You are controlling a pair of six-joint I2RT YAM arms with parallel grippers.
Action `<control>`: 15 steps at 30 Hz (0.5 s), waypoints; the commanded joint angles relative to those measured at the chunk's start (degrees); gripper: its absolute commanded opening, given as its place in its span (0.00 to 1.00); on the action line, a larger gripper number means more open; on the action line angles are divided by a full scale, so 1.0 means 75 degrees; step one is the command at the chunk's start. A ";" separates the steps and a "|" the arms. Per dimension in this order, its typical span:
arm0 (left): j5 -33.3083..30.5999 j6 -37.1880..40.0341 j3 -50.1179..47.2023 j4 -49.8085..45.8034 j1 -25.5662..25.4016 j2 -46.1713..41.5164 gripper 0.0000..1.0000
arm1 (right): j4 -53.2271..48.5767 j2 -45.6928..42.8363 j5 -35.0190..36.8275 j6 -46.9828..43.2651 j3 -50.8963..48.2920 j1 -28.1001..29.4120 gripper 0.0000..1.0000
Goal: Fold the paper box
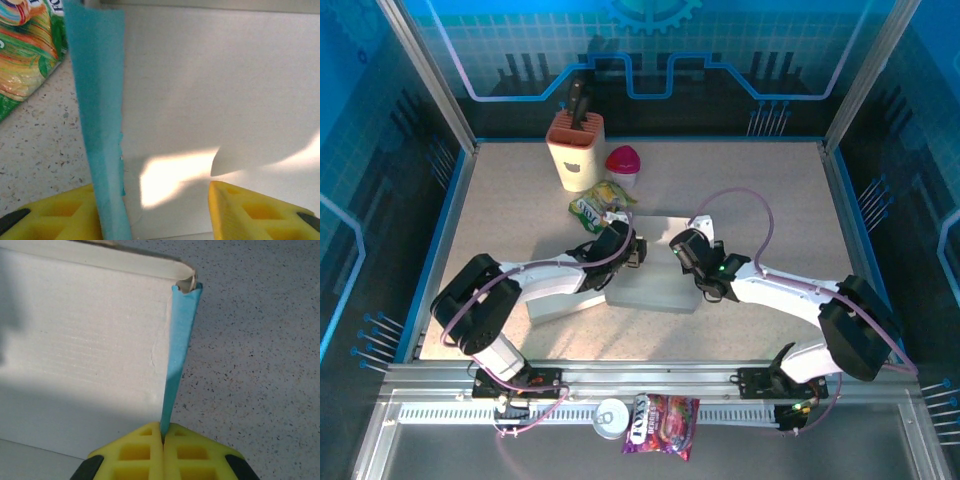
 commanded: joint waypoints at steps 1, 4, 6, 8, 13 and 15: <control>0.0853 0.0129 0.0297 -0.0206 0.0039 -0.0274 0.53 | -0.0168 0.0181 -0.0348 0.0269 0.0317 -0.0001 0.00; 0.0919 0.0145 0.0295 -0.0382 0.0122 -0.0336 0.55 | -0.0391 0.0252 -0.0400 0.0451 0.0425 -0.0088 0.00; 0.0973 0.0156 0.0235 -0.0384 0.0133 -0.0431 0.57 | -0.0514 0.0311 -0.0474 0.0547 0.0484 -0.0141 0.00; 0.0988 0.0197 0.0214 -0.0429 0.0138 -0.0549 0.62 | -0.0630 0.0376 -0.0497 0.0631 0.0544 -0.0179 0.00; 0.1246 0.0290 0.0321 -0.0638 0.0138 -0.0720 0.70 | -0.0823 0.0495 -0.0598 0.0853 0.0628 -0.0279 0.00; 0.1249 0.0308 0.0356 -0.0768 0.0139 -0.0775 0.73 | -0.0918 0.0513 -0.0611 0.0982 0.0653 -0.0308 0.00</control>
